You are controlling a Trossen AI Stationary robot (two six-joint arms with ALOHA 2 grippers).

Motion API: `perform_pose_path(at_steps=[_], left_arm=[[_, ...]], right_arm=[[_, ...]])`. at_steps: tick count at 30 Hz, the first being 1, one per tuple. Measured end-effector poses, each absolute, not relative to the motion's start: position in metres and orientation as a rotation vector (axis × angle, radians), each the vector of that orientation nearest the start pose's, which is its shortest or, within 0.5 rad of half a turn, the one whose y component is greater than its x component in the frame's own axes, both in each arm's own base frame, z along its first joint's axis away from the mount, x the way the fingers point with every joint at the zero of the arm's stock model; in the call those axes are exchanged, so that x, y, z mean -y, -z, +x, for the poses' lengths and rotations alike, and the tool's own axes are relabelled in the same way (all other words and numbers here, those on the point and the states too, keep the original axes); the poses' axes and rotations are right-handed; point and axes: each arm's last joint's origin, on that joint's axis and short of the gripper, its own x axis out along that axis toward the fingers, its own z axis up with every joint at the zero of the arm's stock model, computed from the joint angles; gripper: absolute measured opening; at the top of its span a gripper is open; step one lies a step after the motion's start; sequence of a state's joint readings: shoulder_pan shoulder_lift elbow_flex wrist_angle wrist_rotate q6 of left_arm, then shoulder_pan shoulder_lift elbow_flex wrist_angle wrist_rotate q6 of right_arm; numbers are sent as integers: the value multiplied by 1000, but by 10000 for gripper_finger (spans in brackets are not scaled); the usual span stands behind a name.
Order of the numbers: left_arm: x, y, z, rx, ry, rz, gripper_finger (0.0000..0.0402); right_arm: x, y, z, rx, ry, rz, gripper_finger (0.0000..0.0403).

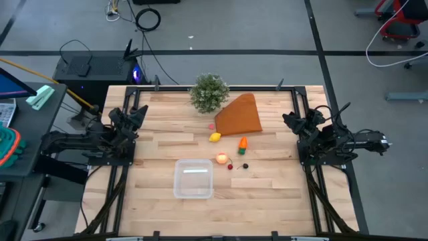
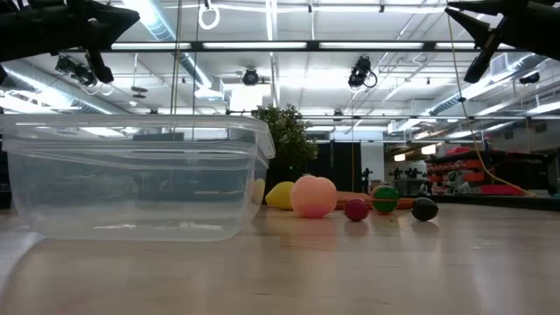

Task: Pick and placing Produce into tupperware
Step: Put the black cherry into the transparent bin

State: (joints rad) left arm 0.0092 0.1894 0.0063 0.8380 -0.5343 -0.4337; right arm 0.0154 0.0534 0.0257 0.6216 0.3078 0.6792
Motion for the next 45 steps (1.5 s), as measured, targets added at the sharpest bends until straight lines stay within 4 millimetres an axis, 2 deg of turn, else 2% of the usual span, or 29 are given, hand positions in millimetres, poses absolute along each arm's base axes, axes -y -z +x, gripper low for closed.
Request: perform_pose_path(at_steps=[10, 19, 22, 28, 33, 39, 45], left_arm=[[-16, -222, 87, 716, -418, -525, 22], [-16, -223, 87, 742, -389, -619, 35], [-16, -227, 88, 718, -397, -626, 42], [-18, -265, 88, 601, -527, -489, 58], [-18, -307, 91, 510, -572, -394, 78], [-17, -346, 107, 374, -559, -310, 100], [-16, -378, 133, 254, -518, -210, 105]], right_arm=[[9, -224, 82, 686, 139, 766, 0], [9, -224, 81, 694, 115, 832, 0], [10, -234, 80, 711, 118, 829, 0], [10, -275, 82, 722, 184, 725, 0], [10, -313, 98, 617, 237, 638, 0], [8, -349, 124, 426, 247, 573, 0], [7, -384, 144, 279, 270, 397, 0]])
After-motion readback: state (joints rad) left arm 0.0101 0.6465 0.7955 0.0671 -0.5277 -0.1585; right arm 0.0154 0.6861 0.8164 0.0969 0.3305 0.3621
